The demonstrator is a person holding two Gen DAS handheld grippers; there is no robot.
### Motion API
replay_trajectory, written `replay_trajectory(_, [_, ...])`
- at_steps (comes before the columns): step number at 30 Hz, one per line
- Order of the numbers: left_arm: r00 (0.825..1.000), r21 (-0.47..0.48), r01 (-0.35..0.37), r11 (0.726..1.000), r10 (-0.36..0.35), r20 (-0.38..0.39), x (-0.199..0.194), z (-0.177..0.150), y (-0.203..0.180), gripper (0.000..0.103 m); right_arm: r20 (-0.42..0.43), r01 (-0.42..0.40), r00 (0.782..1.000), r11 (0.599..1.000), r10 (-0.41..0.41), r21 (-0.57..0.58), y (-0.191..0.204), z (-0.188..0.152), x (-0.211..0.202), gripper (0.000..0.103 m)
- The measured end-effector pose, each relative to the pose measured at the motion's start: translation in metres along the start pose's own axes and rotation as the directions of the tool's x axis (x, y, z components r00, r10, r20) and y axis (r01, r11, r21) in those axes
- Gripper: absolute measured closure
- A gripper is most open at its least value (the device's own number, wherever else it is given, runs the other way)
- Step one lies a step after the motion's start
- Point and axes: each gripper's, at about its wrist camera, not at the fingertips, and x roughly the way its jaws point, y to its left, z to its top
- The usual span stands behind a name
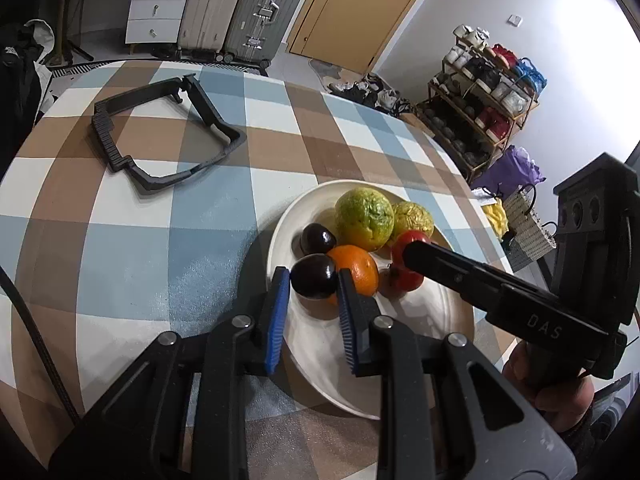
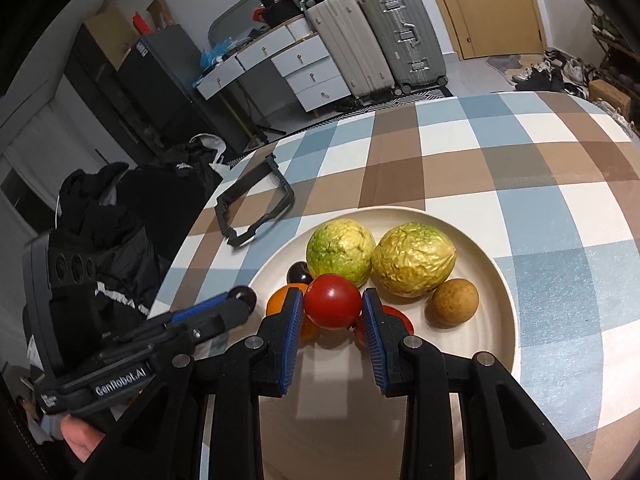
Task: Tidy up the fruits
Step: 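Carry the tomato with the right tool while the left carries the plum onto the plate, then open both tools to release the tomato and plum on the plate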
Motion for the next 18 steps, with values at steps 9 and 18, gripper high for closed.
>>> replay_trajectory(9, [1.000,0.010,0.009,1.000,-0.008,-0.018,0.000,-0.001,-0.005,0.072,0.033,0.032,0.999,0.999,-0.030,-0.045,0.007,-0.001,-0.006,0.050])
replay_trajectory(18, [0.999,0.027,0.010,1.000,-0.011,0.030,-0.033,-0.004,-0.019,0.050,0.150,0.029,0.988,0.999,-0.023,-0.038,0.009,-0.006,-0.057,0.039])
